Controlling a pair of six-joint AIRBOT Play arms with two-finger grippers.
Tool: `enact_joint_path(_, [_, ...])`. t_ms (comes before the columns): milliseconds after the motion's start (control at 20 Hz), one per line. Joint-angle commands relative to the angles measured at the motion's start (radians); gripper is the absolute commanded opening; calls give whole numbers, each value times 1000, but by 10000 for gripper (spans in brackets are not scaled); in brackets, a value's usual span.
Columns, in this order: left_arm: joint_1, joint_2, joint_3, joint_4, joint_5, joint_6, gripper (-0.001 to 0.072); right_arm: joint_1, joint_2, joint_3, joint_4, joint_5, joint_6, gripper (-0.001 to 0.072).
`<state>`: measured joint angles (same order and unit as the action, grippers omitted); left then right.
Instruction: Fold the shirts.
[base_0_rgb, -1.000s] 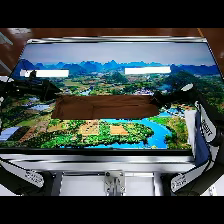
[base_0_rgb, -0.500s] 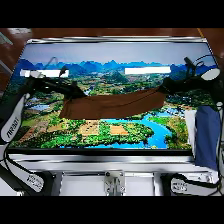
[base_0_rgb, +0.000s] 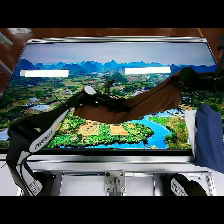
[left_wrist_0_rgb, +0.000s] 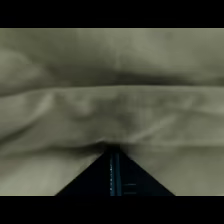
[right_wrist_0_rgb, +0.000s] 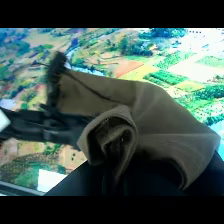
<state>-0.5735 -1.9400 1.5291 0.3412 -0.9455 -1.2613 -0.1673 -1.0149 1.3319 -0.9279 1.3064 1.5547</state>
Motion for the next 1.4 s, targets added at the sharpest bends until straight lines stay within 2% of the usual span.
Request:
enact_joint_path(0, [-105, -63, 1, -167, 49, 12, 36, 0, 58, 1, -8, 39, 59, 73])
enact_joint_path(100, [-79, -67, 6, -220, 56, 75, 35, 0, 58, 1, -20, 41, 65, 74])
enact_joint_path(200, [-4, -34, 8, -209, 56, 94, 34, 10, 51, 1, -55, 38, 64, 74])
enact_joint_path(350, [180, 84, 8, -73, 51, 89, 33, 113, -18, 1, -95, -26, 37, 74])
enact_joint_path(550, [476, 268, 8, 80, 2, 40, 33, 369, -177, 1, -32, -295, 11, 73])
enact_joint_path(700, [676, 377, 8, 124, -73, 34, 34, 532, -311, 1, -1, -497, 11, 73])
enact_joint_path(850, [811, 444, 8, 136, -147, 34, 34, 643, -446, 1, 115, -655, 10, 74])
enact_joint_path(1000, [875, 473, 8, 158, -197, 34, 35, 725, -552, 15, 212, -712, -14, 74])
enact_joint_path(1250, [856, 473, 7, 177, -219, 35, 35, 782, -690, 65, 353, -738, -16, 76])
enact_joint_path(1300, [846, 472, 7, 177, -218, 35, 35, 787, -707, 67, 388, -741, -27, 101])
enact_joint_path(1350, [836, 471, 7, 180, -218, 35, 35, 790, -719, 67, 407, -749, -48, 241])
